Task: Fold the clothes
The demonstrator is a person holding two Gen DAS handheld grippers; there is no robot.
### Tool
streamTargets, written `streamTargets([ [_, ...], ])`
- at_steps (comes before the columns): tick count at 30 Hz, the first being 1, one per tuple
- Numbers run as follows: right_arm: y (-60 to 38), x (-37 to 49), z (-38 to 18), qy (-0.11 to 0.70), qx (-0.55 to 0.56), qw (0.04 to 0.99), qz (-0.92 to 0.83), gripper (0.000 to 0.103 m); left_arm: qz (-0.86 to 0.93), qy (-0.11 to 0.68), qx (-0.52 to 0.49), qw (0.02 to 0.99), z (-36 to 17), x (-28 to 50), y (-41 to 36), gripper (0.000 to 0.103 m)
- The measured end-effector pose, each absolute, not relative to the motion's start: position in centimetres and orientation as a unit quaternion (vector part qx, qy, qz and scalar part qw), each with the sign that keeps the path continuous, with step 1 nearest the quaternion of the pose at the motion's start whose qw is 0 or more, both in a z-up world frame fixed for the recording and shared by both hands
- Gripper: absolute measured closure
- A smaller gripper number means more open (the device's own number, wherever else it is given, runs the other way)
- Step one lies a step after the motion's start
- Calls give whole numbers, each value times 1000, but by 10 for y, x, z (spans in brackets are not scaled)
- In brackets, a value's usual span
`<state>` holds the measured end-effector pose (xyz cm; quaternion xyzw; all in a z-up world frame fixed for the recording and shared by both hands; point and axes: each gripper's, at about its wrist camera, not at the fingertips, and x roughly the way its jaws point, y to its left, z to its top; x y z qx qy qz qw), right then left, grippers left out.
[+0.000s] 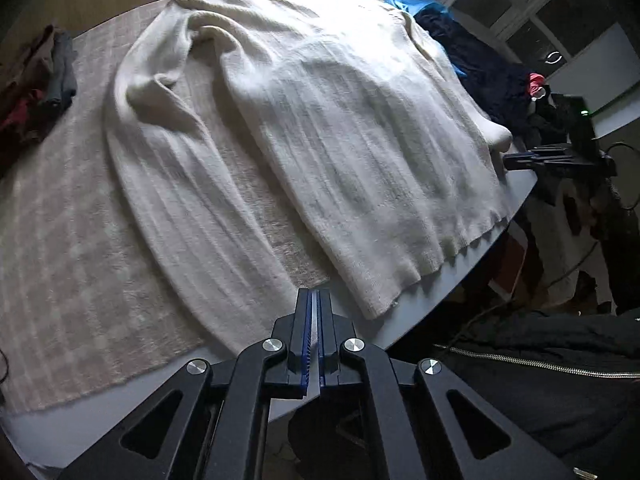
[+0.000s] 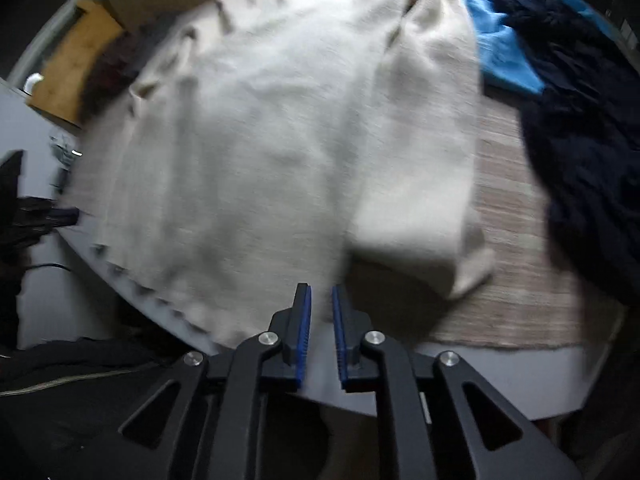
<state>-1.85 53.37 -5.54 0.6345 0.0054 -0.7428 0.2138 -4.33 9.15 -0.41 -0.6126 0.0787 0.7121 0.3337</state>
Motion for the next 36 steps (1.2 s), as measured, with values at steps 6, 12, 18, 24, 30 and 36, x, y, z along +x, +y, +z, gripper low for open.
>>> streamTargets([
  [6,522,-20,-66,12,629,247,-738,85,707,86,-615,338,-11,-39,103,82],
  [12,552,-35,-40,44,627,218,-746,97,741,88,-590,309,-4,-85,104,82],
  [18,586,-129,4,21,534,167,-828,55,778,97,-561,266,6,-168,112,74],
  [24,556,-230,-35,32,563,147,-813,55,788,91,-562,236,1,-227,125,74],
  [30,561,-251,-66,16,620,188,-762,95,784,87,-571,228,-6,-240,128,74],
  [36,591,-264,7,113,543,137,-821,96,783,84,-576,221,-11,-245,128,74],
])
